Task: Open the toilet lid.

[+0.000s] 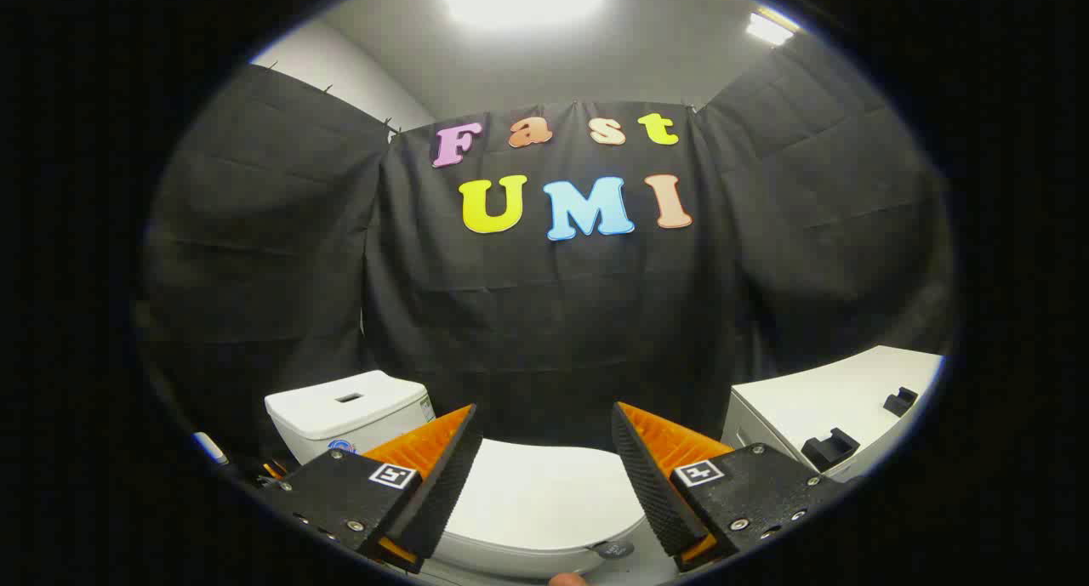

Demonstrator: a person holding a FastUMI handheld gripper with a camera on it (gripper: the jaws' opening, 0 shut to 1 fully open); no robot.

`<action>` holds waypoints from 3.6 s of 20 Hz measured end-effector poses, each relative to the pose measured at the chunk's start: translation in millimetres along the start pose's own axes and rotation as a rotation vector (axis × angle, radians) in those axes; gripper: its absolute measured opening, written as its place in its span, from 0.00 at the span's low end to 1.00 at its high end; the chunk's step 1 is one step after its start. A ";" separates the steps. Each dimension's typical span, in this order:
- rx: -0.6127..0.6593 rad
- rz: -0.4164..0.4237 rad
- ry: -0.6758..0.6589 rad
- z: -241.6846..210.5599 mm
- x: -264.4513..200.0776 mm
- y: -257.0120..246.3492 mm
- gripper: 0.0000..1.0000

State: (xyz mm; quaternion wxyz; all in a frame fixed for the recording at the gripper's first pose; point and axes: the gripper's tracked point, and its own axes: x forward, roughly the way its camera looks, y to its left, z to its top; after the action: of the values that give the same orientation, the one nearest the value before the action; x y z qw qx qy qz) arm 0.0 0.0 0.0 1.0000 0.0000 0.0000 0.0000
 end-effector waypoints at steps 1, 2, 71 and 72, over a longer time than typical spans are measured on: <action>0.001 -0.002 0.002 -0.6 -1.0 -1.4 0.94; 0.001 -0.005 0.004 -1.0 -0.7 -3.5 0.94; 0.945 -0.242 0.708 -275.0 -9.3 -76.4 0.92; 0.960 -0.246 0.715 -277.9 -9.6 -75.4 0.90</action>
State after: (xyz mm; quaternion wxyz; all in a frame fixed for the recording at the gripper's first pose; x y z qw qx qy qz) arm -9.6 -75.4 -277.9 0.8190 0.4508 0.3356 -0.1156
